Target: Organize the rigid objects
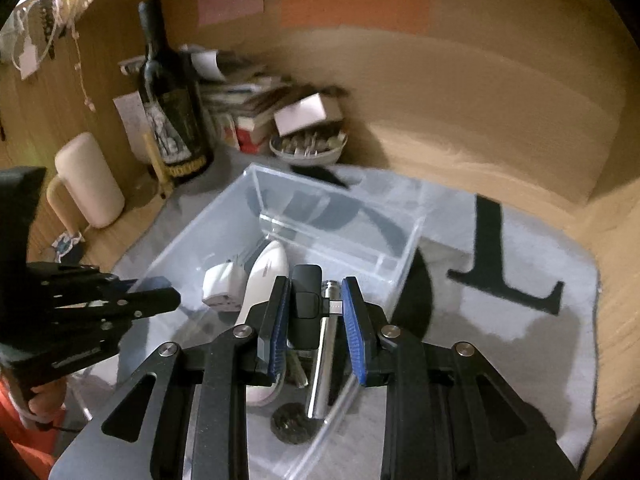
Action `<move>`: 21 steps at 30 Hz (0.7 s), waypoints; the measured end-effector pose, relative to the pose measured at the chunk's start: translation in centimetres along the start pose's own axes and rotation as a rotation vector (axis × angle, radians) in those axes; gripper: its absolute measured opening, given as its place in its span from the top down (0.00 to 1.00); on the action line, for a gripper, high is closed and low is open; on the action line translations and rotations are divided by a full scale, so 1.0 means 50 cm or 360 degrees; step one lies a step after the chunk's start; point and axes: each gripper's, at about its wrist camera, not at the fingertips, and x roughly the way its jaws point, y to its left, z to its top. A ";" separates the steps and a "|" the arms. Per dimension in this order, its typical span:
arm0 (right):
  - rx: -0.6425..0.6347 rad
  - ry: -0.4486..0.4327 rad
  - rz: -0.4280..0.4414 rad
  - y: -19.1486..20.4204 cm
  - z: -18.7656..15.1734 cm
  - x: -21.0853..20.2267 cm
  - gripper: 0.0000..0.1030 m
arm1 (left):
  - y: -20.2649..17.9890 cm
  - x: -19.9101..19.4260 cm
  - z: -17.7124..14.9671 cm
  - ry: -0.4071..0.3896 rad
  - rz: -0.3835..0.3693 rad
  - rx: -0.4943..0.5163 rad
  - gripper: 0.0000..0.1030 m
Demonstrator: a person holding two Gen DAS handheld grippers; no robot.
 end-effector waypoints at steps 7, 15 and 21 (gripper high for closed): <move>-0.0005 0.0052 0.0031 0.002 -0.006 0.023 0.77 | 0.002 0.001 -0.001 -0.0007 0.0001 -0.0014 0.89; 0.0012 -0.0033 0.0018 -0.002 -0.006 -0.014 0.58 | 0.004 -0.001 0.000 -0.0003 0.0009 -0.0039 0.89; 0.0041 -0.0103 0.0006 -0.007 -0.020 -0.062 0.57 | 0.005 -0.031 0.005 -0.0066 0.0059 -0.0064 0.89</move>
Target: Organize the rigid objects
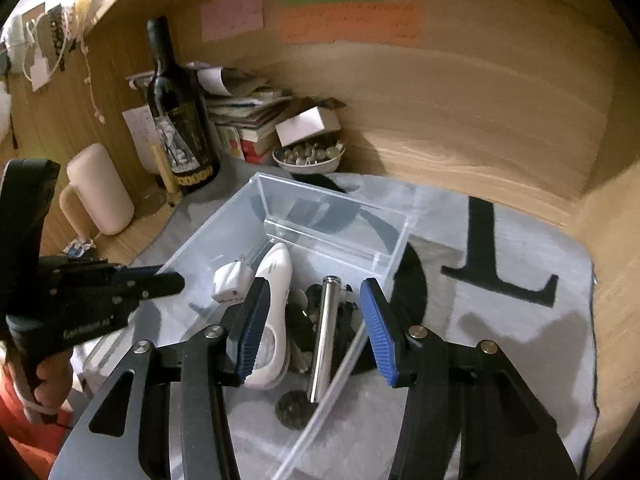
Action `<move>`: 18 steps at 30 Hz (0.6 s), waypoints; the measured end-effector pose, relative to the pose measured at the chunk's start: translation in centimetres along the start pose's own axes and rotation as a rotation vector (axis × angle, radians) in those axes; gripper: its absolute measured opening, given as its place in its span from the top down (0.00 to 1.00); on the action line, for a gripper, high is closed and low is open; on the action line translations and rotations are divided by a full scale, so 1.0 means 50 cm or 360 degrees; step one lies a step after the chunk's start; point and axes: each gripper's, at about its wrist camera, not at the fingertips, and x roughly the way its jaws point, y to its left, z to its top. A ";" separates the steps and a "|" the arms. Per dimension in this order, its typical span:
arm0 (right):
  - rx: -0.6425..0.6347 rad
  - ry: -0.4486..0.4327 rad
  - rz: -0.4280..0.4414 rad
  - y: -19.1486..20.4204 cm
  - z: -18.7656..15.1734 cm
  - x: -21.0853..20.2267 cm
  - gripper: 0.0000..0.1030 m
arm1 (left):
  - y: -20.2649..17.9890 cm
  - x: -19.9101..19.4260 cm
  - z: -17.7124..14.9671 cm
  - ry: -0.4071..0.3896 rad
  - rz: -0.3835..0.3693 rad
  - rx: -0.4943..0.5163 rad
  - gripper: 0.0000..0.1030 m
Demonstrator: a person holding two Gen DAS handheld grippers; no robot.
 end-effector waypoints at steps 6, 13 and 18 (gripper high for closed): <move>0.0034 -0.0116 -0.0026 -0.006 -0.011 -0.069 0.39 | -0.026 -0.071 -0.008 -0.0146 0.0044 0.0039 0.81; 0.0033 -0.0334 -0.0039 0.003 -0.028 -0.177 0.16 | -0.073 -0.163 -0.028 -0.0411 0.0095 0.0120 0.48; 0.0015 -0.0449 -0.0084 0.015 -0.045 -0.234 0.00 | -0.103 -0.222 -0.053 -0.0609 0.0158 0.0171 0.30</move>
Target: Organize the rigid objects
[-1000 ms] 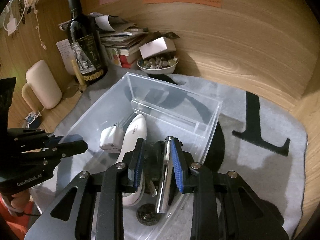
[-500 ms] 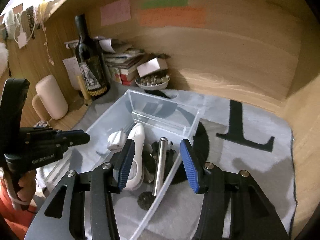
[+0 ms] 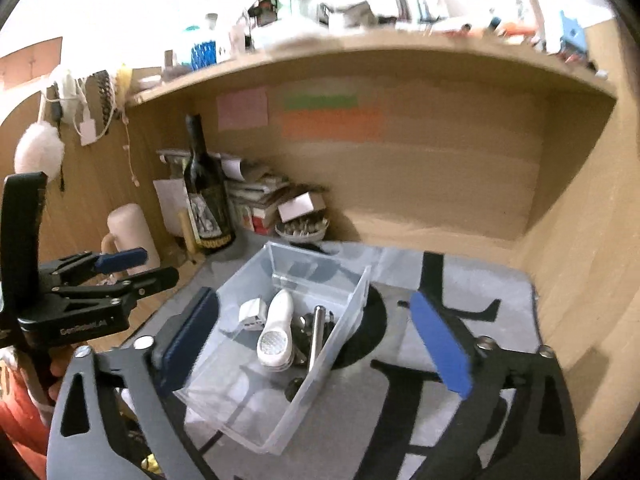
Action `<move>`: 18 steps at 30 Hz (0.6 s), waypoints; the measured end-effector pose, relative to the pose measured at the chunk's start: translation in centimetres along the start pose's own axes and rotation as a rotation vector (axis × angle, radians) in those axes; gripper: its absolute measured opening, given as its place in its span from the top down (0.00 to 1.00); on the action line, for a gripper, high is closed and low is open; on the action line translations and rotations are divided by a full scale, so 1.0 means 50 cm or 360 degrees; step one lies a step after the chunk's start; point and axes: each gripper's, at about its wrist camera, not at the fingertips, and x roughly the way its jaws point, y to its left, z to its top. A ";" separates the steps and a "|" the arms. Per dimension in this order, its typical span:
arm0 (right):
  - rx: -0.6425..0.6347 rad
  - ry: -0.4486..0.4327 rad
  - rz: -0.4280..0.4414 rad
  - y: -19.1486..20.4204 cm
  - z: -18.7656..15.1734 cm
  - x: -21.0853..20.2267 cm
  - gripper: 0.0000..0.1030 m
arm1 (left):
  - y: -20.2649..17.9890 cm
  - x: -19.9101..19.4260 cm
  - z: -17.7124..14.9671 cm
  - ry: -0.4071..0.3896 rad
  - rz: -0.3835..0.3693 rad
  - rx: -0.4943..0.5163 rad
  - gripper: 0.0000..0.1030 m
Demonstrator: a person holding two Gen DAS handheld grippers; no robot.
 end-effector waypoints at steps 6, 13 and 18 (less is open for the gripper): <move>-0.0006 -0.0114 -0.0064 0.004 -0.010 -0.054 0.00 | -0.021 -0.071 -0.002 -0.0210 0.0062 0.0034 0.09; 0.0009 -0.0207 -0.0124 0.002 -0.023 -0.103 0.00 | -0.049 -0.136 -0.014 -0.0362 0.0064 0.0092 0.01; 0.0024 -0.0241 -0.0147 0.001 -0.024 -0.123 0.00 | -0.065 -0.154 -0.016 -0.0396 0.0062 0.0119 0.01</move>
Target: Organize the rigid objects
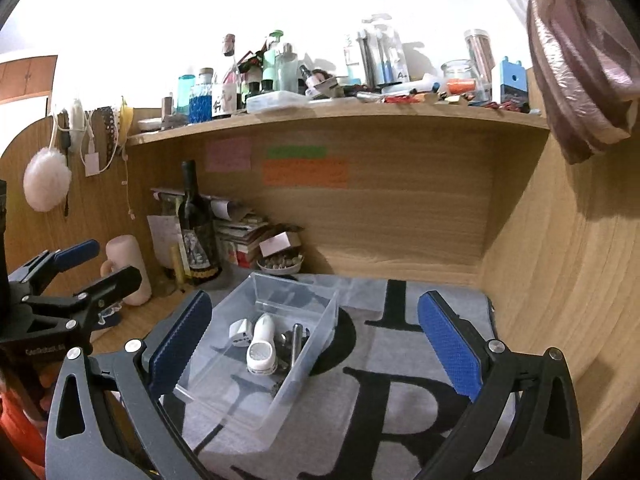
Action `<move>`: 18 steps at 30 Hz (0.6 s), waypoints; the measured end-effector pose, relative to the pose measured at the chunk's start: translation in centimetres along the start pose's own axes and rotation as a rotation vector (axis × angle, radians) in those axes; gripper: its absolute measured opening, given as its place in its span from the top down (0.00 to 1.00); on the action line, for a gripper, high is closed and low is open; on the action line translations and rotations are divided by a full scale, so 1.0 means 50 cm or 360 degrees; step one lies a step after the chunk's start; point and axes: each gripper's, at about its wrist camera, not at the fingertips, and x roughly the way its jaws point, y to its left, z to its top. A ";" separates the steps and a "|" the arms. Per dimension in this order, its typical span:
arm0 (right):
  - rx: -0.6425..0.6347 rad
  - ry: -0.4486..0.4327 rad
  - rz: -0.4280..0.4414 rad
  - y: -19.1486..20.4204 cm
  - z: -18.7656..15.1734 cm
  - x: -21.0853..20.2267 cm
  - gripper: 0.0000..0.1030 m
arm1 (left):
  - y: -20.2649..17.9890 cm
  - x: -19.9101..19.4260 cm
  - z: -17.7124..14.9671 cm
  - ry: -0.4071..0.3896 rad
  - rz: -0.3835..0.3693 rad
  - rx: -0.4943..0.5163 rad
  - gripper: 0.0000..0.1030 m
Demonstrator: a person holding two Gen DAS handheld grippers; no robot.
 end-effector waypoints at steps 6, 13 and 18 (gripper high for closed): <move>0.0019 -0.0023 -0.0009 -0.002 0.001 -0.015 0.00 | -0.004 -0.007 0.001 -0.0018 -0.0007 0.0001 0.01; -0.0003 -0.0033 -0.0024 0.004 0.001 -0.020 0.00 | 0.001 -0.002 0.000 -0.0003 -0.0012 -0.0023 0.01; 0.0001 -0.0039 -0.0041 0.005 0.003 -0.020 0.00 | 0.005 0.002 0.000 0.0006 -0.0015 -0.0038 0.01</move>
